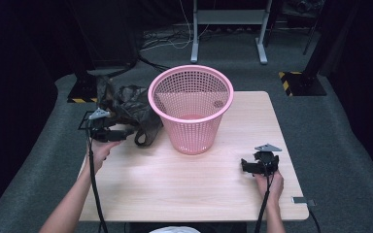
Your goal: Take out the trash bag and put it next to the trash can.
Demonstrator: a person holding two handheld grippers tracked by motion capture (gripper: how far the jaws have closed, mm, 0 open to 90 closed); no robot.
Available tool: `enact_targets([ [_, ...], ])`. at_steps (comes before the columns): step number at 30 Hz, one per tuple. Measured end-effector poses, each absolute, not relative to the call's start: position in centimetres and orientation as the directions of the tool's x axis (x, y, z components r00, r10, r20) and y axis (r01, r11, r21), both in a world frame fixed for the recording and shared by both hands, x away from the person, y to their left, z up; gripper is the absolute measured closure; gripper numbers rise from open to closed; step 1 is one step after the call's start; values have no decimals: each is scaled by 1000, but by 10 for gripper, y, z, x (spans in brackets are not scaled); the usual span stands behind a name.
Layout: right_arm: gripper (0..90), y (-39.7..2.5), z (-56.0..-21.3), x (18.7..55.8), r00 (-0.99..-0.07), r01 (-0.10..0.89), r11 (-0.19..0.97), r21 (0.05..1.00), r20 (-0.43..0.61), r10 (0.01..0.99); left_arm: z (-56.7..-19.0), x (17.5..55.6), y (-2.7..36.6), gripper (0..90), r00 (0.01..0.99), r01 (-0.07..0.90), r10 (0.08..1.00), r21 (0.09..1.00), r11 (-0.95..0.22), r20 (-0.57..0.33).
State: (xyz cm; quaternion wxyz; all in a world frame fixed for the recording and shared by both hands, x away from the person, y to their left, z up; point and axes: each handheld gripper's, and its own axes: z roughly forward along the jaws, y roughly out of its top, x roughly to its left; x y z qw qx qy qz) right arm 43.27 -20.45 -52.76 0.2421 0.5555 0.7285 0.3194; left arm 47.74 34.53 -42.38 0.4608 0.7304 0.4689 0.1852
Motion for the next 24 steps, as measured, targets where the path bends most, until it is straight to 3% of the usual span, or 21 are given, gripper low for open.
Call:
enact_targets([
  [8,84,-204,-528,433,-265,654,179,735,2,964,-452,446,332,0,519,512,843,841,-174,-142],
  [17,84,-204,-528,433,-265,654,179,735,2,964,-503,422,305,0,557,549,828,775,-313,-61],
  [24,86,-204,-528,433,-266,655,178,735,3,964,-529,423,294,0,493,619,870,704,-347,-5],
])
